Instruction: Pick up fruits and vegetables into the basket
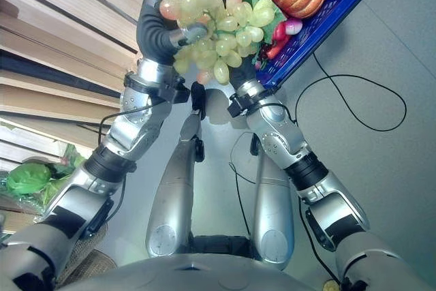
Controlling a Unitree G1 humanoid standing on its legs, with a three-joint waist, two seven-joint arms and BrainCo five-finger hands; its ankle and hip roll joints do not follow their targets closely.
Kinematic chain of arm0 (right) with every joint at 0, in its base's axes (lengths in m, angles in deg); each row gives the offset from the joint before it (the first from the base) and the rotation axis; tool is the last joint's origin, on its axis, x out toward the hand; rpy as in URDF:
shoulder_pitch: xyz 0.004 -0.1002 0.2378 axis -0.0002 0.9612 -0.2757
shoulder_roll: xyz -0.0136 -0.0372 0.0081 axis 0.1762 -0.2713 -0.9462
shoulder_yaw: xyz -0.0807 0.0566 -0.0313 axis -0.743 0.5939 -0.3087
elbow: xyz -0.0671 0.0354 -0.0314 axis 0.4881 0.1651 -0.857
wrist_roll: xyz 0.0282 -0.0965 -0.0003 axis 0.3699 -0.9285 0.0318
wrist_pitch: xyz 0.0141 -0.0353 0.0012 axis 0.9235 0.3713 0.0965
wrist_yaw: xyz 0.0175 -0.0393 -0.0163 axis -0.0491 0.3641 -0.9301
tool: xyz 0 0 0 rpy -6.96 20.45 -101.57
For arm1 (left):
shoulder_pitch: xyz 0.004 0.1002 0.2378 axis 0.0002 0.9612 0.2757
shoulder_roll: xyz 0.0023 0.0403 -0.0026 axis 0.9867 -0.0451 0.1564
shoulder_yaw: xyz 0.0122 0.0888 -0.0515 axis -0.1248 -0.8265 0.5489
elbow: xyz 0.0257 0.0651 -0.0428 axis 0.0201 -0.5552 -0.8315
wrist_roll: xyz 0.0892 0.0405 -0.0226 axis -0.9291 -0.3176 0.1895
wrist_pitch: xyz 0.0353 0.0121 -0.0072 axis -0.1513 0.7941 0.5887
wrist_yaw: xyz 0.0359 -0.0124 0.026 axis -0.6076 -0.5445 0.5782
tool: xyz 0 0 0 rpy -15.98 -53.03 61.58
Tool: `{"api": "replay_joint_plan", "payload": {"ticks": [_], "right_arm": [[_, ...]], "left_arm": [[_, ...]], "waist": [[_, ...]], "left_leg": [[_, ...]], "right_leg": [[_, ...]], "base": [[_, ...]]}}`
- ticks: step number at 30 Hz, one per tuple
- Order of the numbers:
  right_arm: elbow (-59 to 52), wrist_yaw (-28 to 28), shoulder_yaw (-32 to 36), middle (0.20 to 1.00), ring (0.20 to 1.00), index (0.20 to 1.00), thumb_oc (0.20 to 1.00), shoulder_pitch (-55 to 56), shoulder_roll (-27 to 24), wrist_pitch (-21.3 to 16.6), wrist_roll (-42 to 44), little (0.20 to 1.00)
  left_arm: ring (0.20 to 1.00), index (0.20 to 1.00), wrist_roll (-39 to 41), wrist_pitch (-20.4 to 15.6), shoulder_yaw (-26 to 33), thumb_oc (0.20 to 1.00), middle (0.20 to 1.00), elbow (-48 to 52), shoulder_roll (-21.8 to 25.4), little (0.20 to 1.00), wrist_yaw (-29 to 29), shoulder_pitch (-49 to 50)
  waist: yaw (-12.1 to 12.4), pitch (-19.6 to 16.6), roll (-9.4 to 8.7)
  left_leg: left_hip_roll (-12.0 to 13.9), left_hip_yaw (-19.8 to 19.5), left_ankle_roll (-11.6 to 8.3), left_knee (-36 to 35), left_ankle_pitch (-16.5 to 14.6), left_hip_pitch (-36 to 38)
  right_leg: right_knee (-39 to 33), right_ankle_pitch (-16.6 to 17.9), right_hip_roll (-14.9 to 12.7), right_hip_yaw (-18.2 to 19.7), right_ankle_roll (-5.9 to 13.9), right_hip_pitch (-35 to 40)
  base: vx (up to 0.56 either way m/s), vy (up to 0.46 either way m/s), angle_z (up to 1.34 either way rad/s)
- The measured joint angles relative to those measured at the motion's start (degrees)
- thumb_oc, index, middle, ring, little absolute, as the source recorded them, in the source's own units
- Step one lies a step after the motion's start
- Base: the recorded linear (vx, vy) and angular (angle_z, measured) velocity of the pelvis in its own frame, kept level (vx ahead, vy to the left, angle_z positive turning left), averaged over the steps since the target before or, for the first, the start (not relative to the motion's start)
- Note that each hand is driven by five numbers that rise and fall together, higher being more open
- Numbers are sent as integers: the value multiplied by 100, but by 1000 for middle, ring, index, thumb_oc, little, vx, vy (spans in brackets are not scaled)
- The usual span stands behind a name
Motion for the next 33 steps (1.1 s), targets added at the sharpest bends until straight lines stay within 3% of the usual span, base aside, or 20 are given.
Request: {"api": "replay_joint_plan", "payload": {"ticks": [10, 13, 17, 25, 33], "right_arm": [[0, 0, 8, 200, 200, 200, 200, -29, 12, -60, -3, 200], [36, 42, 106, 200, 200, 200, 200, -30, 15, -231, 17, 200], [183, 133, 282, 200, 200, 200, 200, -63, 19, -396, 19, 200], [1293, 656, 567, 200, 200, 200, 200, -266, -171, -530, 23, 200], [3382, 1287, 562, 200, 200, 200, 200, -1387, -320, -483, 135, 200]], "left_arm": [[1000, 1000, -1262, 119, 166, 1000, 1000, -77, -25, 1000, 1524, 158], [1000, 1000, -1859, 130, 393, 1000, 1000, -343, 25, 1000, 2109, 139], [1000, 1000, -2140, 141, 513, 1000, 1000, -717, 236, 1000, 2454, 103], [1000, 1000, -2328, 368, 617, 1000, 1000, -2459, 524, 1000, 3217, -245], [1000, 1000, -2353, 630, 188, 1000, 1000, -4278, 720, 1000, 3339, -1240]], "waist": [[60, 0, 0], [115, 0, 0], [116, 0, 0], [19, 0, 0], [-38, 0, 0]], "left_leg": [[1, -10, -1, 3, 0, 1], [-1, -11, -1, 8, 1, 27], [-8, -15, -12, 8, -9, 78], [-7, 26, -28, 16, -21, 85], [16, 57, -25, 15, -11, 75]], "right_leg": [[11, -1, 0, -5, -1, 2], [25, 0, -4, -4, -2, 23], [41, -3, -15, 1, 0, 66], [1, -16, -21, 34, 28, 61], [-33, 3, -13, 40, 3, 32]], "base": [[0, 0, 0], [0, 0, 0], [1, 9, 0], [2, 54, -2], [-10, 32, -3]]}}
